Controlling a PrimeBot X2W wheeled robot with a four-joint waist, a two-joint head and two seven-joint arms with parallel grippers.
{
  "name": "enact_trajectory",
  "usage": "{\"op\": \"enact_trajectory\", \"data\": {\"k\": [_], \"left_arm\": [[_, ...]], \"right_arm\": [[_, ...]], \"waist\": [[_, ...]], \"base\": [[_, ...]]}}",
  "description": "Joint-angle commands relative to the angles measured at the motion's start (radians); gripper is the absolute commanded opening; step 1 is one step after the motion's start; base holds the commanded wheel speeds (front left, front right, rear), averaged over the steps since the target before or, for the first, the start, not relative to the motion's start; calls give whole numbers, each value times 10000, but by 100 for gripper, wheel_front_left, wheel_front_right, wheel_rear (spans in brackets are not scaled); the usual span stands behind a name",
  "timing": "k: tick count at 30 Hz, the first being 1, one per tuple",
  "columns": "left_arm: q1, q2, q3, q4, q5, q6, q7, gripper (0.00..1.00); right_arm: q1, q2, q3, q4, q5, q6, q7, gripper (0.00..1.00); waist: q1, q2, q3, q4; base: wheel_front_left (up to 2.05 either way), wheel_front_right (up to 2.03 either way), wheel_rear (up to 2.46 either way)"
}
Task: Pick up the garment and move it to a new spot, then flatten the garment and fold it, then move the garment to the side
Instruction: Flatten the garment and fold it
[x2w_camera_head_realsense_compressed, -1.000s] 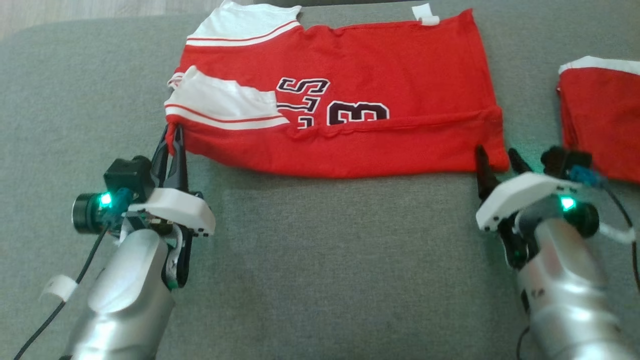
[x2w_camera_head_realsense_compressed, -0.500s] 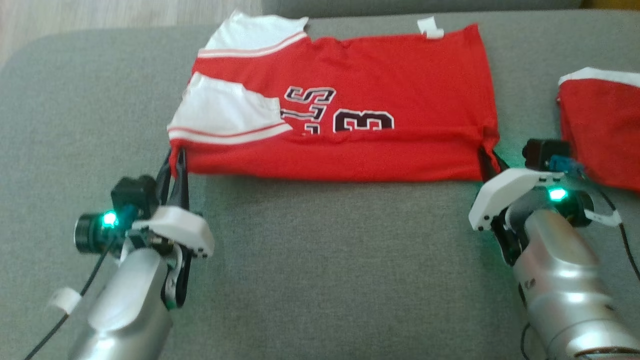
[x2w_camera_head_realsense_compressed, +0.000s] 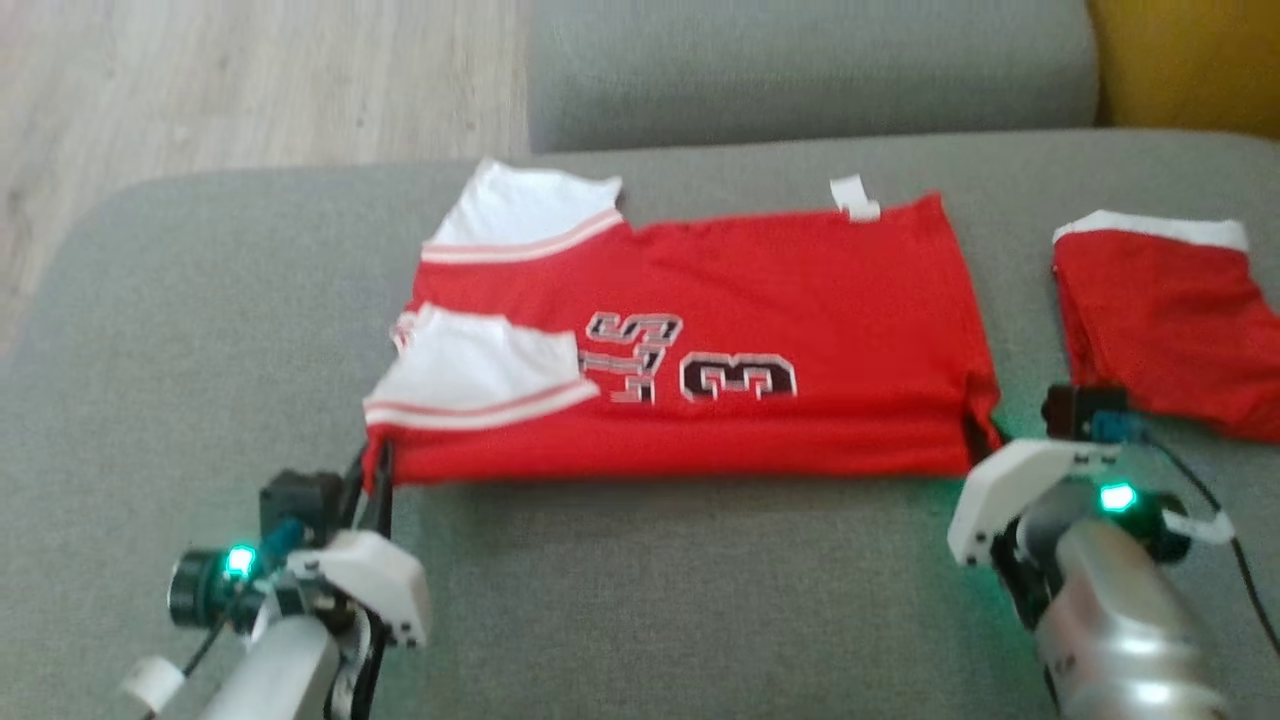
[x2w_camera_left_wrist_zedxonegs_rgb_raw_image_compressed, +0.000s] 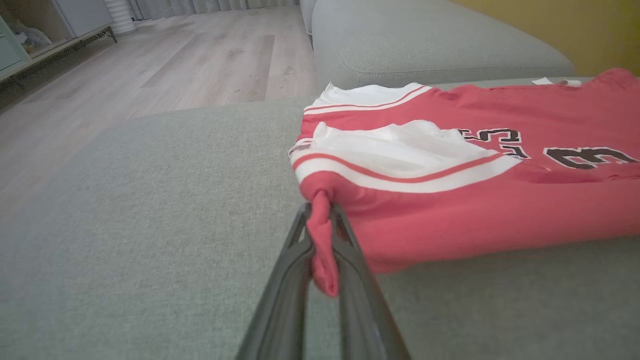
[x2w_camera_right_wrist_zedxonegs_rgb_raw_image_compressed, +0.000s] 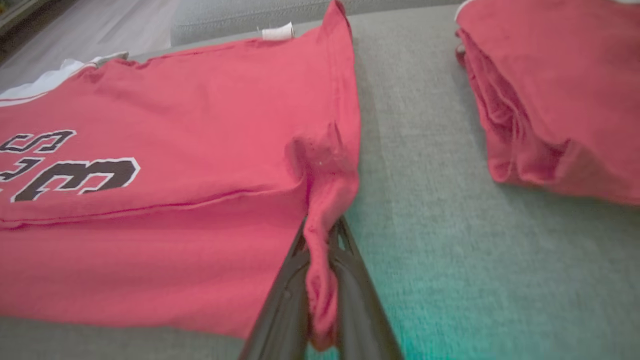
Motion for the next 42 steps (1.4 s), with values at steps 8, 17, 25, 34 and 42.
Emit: {"op": "enact_trajectory", "data": {"k": [8,17,25,34,42], "left_arm": [[986,717,82,-1201,-251,249,863,0],[1698,881,-70,-2296,-292,657,1453,0],[1558,897,9,-2455,-270,876,1360,0],[1225,727,629,-2467,-399,1216,137,100],[292,732,1150,-3097,-357,901,-1469,100]], "right_arm": [[1711,41,384,-2382,796,-7,1286,0],[3539,41,556,-5481,1596,-7,2192,0],[4047,41,346,-6900,1987,-7,1737,100],[4025,41,243,-7590,2747,-7,-215,100],[3805,41,862,-8212,2762,-7,-1847,100]], "waist": [[1,-1,-691,-49],[1,-1,-586,-178],[1,-1,-250,-243],[1,-1,-36,-303],[1,-1,449,-684]], "base": [[0,0,0],[0,0,0],[0,0,0],[0,0,0],[0,0,0]]}}
